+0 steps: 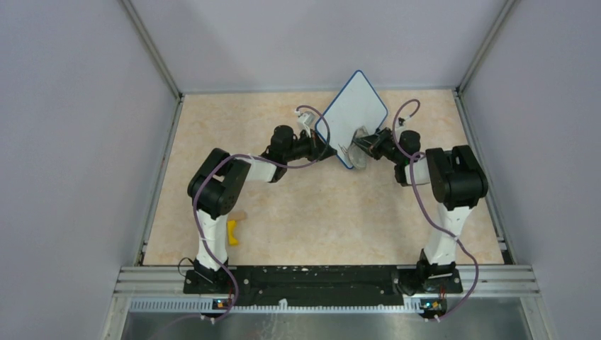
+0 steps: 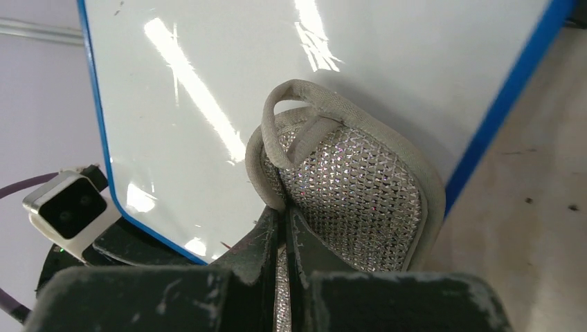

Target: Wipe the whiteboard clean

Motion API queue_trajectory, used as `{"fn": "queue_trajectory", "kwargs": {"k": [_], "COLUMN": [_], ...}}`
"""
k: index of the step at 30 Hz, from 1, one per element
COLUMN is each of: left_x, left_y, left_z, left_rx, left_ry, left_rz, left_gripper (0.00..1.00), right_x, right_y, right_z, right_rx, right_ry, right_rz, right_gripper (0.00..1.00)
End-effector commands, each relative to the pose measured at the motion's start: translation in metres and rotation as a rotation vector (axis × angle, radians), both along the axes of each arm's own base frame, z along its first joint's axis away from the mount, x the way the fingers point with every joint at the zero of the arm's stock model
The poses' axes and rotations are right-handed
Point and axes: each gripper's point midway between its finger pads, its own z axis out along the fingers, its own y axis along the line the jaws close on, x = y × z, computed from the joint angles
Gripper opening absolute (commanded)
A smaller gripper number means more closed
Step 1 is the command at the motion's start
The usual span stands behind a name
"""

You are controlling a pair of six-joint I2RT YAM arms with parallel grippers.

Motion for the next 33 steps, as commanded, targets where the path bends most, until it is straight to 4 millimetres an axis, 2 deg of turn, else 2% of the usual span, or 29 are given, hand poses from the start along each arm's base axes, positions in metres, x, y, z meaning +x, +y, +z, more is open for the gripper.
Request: {"fn": "queue_trajectory", "kwargs": {"k": [1, 3, 5, 11, 14, 18, 21, 26, 28, 30, 33], "left_x": [-0.024, -0.025, -0.025, -0.023, -0.023, -0.024, -0.024, -0.024, -0.025, -0.026, -0.027], "left_y": [-0.003, -0.003, -0.003, -0.003, -0.004, -0.004, -0.003, -0.002, -0.003, -0.003, -0.003], "left_z": [-0.033, -0.034, -0.035, -0.033, -0.033, -0.033, -0.031, -0.032, -0.032, -0.033, -0.034], "left_rx": [0.069, 0.069, 0.07, 0.073, 0.071, 0.07, 0.073, 0.076, 0.076, 0.075, 0.074], "left_ry": [0.085, 0.088, 0.089, 0.083, 0.083, 0.086, 0.079, 0.078, 0.081, 0.086, 0.091], "left_rz": [-0.061, -0.063, -0.064, -0.059, -0.061, -0.064, -0.061, -0.061, -0.065, -0.067, -0.068], "left_gripper": [0.0, 0.0, 0.0, 0.0, 0.0, 0.0, 0.0, 0.0, 0.0, 0.0, 0.0], "right_x": [-0.016, -0.014, -0.012, -0.021, -0.015, 0.003, 0.008, 0.004, 0.003, 0.004, 0.006], "right_y": [-0.008, -0.001, 0.013, 0.074, 0.08, 0.068, 0.045, -0.005, -0.016, -0.017, -0.002], "right_z": [-0.052, -0.039, -0.018, 0.056, 0.069, 0.057, 0.028, -0.034, -0.048, -0.051, -0.03], "right_rx": [-0.057, -0.063, -0.075, -0.07, -0.066, -0.06, -0.066, -0.068, -0.07, -0.07, -0.052], "right_ry": [0.12, 0.094, 0.052, -0.093, -0.117, -0.087, -0.031, 0.09, 0.115, 0.122, 0.08], "right_rz": [-0.022, -0.008, 0.018, 0.126, 0.124, 0.103, 0.062, -0.03, -0.049, -0.05, -0.024], "right_gripper": [0.0, 0.0, 0.0, 0.0, 0.0, 0.0, 0.0, 0.0, 0.0, 0.0, 0.0]}}
